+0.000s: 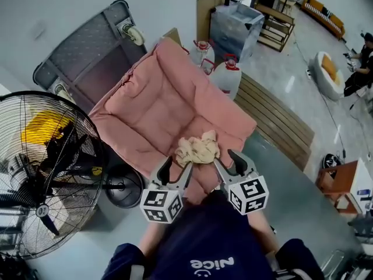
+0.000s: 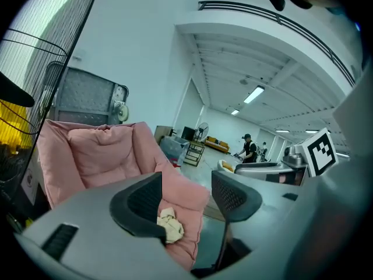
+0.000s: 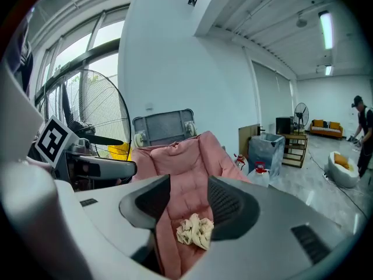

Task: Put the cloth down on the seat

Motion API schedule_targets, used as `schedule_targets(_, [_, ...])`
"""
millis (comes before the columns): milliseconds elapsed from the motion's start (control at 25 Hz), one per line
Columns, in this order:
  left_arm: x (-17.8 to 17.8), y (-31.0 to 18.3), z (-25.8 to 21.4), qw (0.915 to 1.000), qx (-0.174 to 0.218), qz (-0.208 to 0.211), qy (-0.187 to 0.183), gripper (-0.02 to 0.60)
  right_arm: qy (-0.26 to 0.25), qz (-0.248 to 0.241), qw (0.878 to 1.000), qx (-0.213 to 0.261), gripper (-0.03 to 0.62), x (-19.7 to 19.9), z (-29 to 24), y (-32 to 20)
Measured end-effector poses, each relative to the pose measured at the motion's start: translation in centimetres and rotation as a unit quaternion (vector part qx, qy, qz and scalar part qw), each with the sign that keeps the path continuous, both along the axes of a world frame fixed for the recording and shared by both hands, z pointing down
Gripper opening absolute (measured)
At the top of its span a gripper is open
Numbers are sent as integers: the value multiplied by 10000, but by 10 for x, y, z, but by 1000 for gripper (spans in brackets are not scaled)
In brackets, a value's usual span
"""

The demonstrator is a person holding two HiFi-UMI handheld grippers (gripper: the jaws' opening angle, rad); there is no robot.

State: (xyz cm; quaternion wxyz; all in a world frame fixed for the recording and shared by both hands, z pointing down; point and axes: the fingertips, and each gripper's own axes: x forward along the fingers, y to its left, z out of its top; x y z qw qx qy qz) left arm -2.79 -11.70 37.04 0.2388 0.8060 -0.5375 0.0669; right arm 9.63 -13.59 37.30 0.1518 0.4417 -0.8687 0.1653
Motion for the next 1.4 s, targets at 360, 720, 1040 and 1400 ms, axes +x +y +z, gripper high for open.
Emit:
schedule_targets(360, [-11,3,-1,9988,162,-308,-339,35,77,62,9990,446,75,3,-12,2])
schedule_targets(720, [15,9,-1,9995,176,66,-266,19,228,-364,9969,663,57,-2,-15,9])
schedule_targets(1040, [8,8,0,9994,149,-61,-321,20,149,-340,9977,564,57,-4,-8,3])
schedule_targets(1400, [-8,2,5,9995,63,-218,-227,20,314,-393,9973,541,57,-6,2,-5])
